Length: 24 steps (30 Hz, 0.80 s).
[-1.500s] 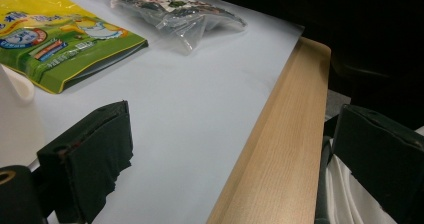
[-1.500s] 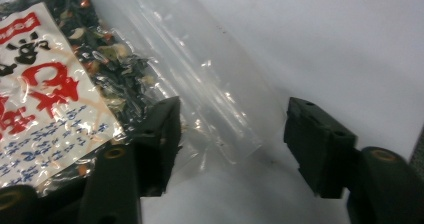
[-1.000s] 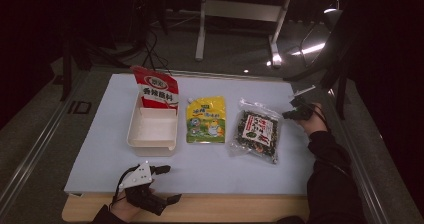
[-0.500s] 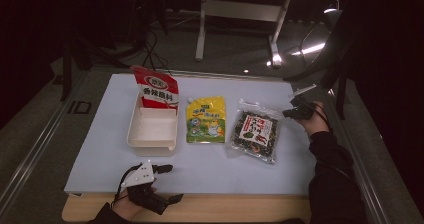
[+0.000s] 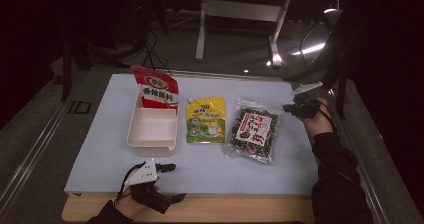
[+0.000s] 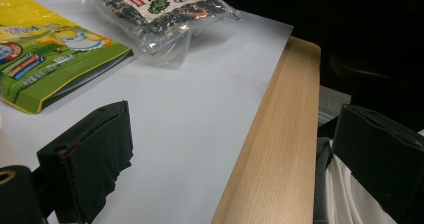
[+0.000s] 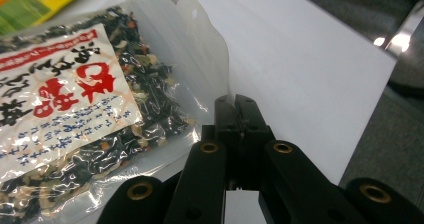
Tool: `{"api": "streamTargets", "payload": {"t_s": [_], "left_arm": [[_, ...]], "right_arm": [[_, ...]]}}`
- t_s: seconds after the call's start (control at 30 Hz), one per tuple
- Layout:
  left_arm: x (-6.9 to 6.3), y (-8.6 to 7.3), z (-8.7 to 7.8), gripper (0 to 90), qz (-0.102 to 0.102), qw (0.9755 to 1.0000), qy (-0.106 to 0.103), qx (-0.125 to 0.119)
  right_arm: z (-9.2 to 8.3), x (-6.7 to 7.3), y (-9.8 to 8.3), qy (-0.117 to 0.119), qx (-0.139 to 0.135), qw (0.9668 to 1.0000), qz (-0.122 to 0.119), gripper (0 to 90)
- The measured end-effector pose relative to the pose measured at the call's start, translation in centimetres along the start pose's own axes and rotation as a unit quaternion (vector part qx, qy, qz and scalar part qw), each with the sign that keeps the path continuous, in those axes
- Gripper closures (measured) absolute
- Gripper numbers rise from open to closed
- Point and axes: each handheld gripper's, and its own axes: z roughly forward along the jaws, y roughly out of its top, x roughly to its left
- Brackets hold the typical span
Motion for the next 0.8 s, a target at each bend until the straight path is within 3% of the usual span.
{"api": "streamTargets", "payload": {"t_s": [0.4,0.53,0.77,0.8], "left_arm": [[0.0,0.5,0.6,3.5,0.004,1.0,-0.007,0.002],[0.0,0.7,0.7,3.5,0.006,0.9999,-0.009,0.001],[0.0,1.1,0.7,3.5,0.01,0.9999,-0.008,-0.002],[0.0,1.1,0.7,3.5,0.01,0.9999,-0.008,-0.002]], "right_arm": [[-4.0,2.2,1.2,-0.015,-0.054,0.9972,-0.049,90.0],[-5.7,3.5,1.9,-0.013,-0.073,0.9945,-0.073,90.0],[-8.5,6.8,2.9,0.007,-0.113,0.9862,-0.121,90.0],[-8.5,6.8,2.9,0.007,-0.113,0.9862,-0.121,90.0]]}}
